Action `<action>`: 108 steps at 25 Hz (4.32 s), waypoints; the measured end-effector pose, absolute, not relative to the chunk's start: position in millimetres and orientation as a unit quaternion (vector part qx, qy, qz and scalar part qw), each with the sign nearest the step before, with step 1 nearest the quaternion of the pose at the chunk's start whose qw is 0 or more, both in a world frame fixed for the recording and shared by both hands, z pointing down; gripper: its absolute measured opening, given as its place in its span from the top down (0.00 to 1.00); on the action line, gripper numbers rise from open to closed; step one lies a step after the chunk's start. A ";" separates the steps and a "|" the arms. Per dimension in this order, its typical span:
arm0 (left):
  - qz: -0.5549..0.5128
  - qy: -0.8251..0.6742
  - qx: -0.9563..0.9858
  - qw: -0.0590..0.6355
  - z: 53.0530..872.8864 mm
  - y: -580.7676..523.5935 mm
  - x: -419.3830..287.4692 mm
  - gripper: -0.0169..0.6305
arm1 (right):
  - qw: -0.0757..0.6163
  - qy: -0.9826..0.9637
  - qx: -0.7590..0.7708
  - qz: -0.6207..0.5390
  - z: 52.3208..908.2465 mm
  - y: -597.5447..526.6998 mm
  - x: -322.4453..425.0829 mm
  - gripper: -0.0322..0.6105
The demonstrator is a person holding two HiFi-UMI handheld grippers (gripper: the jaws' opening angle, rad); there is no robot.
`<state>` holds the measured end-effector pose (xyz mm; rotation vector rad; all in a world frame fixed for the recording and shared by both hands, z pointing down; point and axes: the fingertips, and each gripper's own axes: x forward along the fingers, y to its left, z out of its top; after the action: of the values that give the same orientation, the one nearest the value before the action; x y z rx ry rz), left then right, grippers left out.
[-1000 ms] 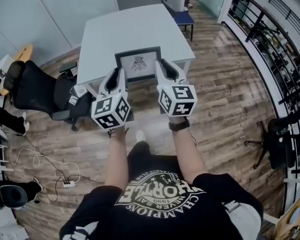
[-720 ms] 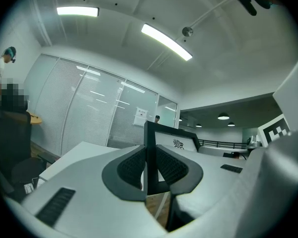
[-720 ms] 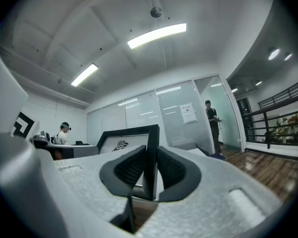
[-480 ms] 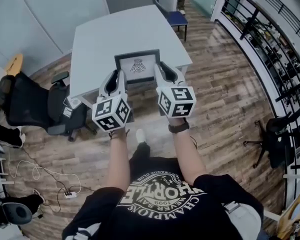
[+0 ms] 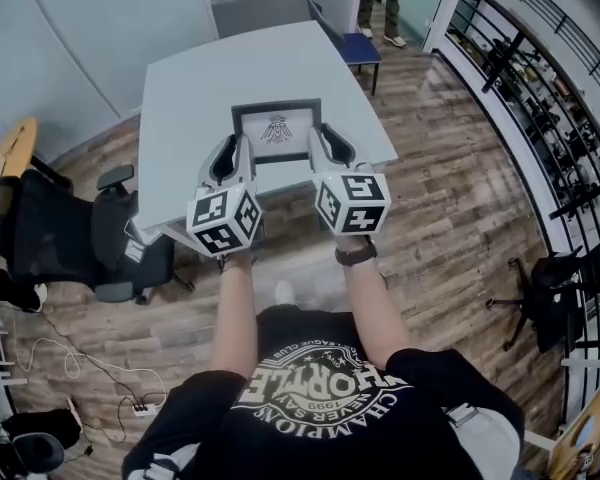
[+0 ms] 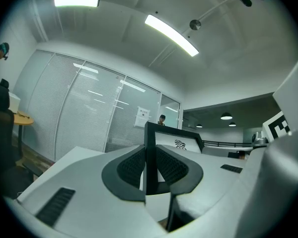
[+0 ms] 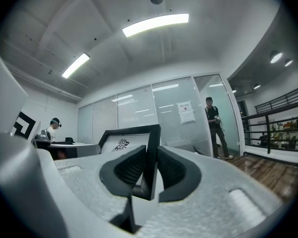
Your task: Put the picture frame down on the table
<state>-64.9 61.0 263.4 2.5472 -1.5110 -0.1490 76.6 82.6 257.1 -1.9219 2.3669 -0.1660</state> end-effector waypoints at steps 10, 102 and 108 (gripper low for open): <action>-0.057 -0.506 0.856 0.091 259.4 -69.6 -83.4 0.86 | 0.053 0.773 -0.630 -0.048 248.2 -55.1 59.0 0.84; 0.206 -0.541 0.737 0.348 717.5 -551.6 -64.2 0.86 | -0.262 0.734 -0.558 -0.284 712.5 -566.9 71.3 0.84; 0.174 -0.545 0.762 0.302 650.2 -515.3 -67.6 0.86 | -0.214 0.750 -0.573 -0.252 644.3 -525.6 70.9 0.84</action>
<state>-67.6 -515.3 650.2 2.0219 -1.4458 0.4614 70.9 -525.6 644.3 -2.0939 2.7446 -0.9201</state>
